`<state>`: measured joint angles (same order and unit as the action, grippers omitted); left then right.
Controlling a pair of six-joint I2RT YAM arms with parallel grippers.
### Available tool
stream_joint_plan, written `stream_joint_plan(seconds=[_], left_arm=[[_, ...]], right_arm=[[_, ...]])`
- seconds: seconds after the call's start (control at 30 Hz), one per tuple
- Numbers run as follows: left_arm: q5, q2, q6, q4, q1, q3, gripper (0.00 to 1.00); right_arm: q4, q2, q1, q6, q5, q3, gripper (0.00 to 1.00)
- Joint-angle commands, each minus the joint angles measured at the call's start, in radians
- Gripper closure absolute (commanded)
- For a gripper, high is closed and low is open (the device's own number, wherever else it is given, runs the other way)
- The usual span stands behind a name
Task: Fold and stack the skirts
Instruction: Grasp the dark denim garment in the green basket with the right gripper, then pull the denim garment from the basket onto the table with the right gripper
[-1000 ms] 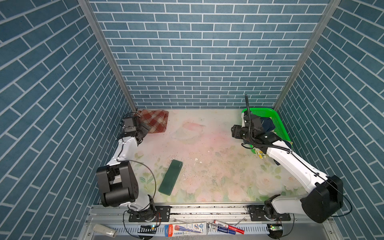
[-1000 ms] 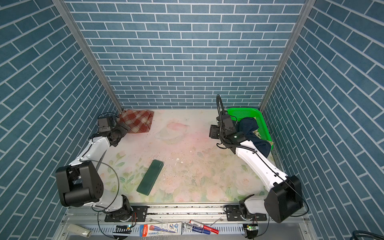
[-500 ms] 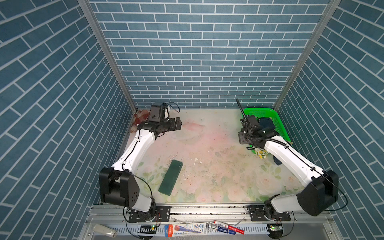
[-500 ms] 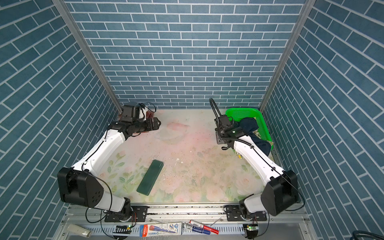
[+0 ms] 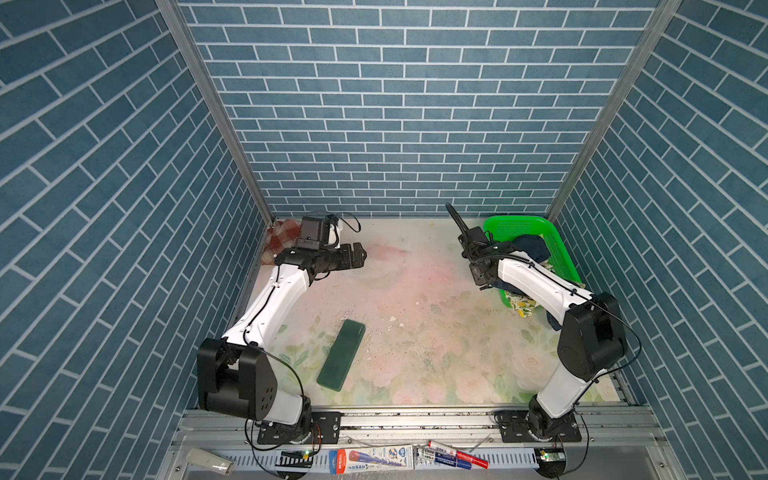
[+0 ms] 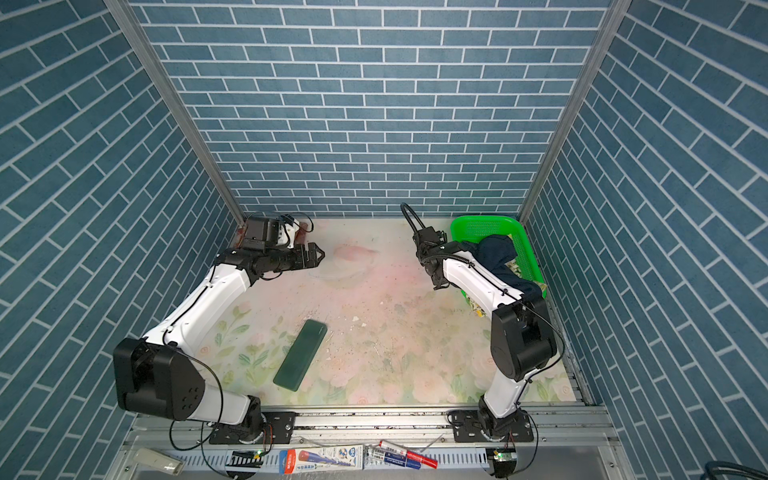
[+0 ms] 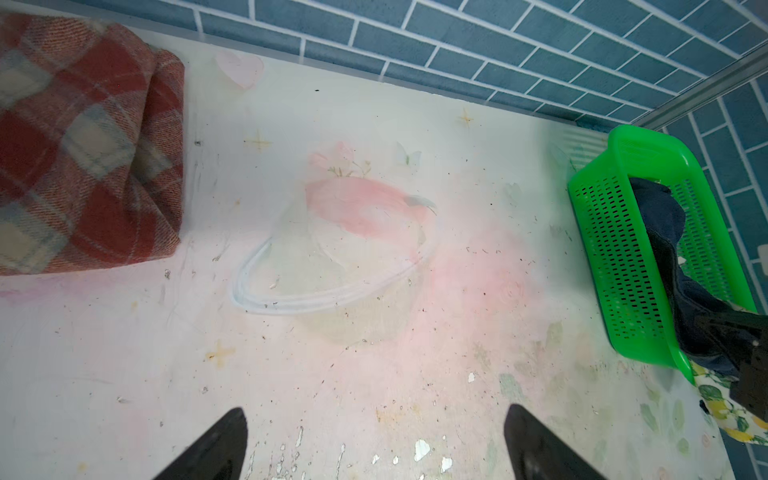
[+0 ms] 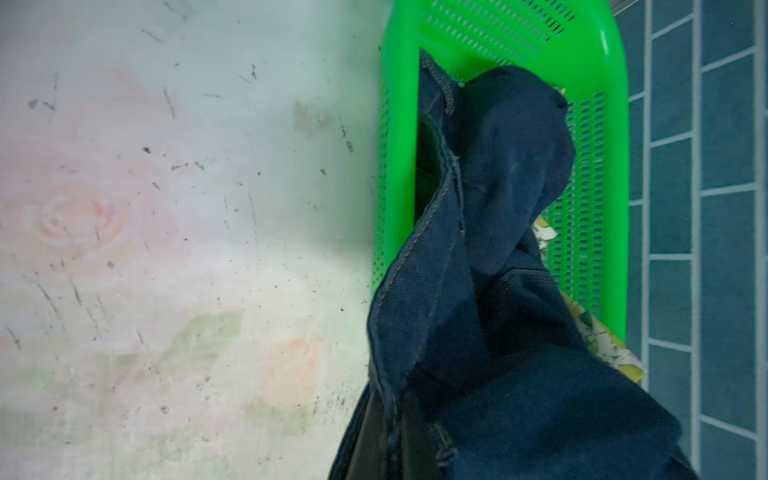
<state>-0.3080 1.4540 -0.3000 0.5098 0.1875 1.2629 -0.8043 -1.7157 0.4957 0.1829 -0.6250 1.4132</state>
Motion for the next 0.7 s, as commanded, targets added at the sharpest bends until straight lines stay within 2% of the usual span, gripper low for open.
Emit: stream_joint_plan(seconds=[0.0, 0.17, 0.33, 0.53, 0.67], left_arm=[[-0.012, -0.038, 0.008, -0.012, -0.003, -0.016, 0.03], [-0.037, -0.047, 0.008, -0.03, -0.009, -0.022, 0.04], [-0.036, -0.044, 0.017, -0.022, -0.013, -0.019, 0.04], [-0.054, -0.035, 0.012, -0.021, -0.023, -0.019, 0.05], [-0.066, -0.036, 0.0, -0.029, -0.047, -0.026, 0.05]], right_arm=[[-0.051, 0.087, -0.032, -0.025, -0.064, 0.063, 1.0], [-0.059, 0.201, -0.078, -0.038, -0.088, 0.121, 1.0], [-0.023, 0.253, -0.096, -0.089, -0.115, 0.238, 1.0], [0.011, 0.254, -0.095, -0.137, -0.073, 0.41, 1.0], [-0.017, 0.188, -0.083, -0.171, -0.03, 0.608, 1.0]])
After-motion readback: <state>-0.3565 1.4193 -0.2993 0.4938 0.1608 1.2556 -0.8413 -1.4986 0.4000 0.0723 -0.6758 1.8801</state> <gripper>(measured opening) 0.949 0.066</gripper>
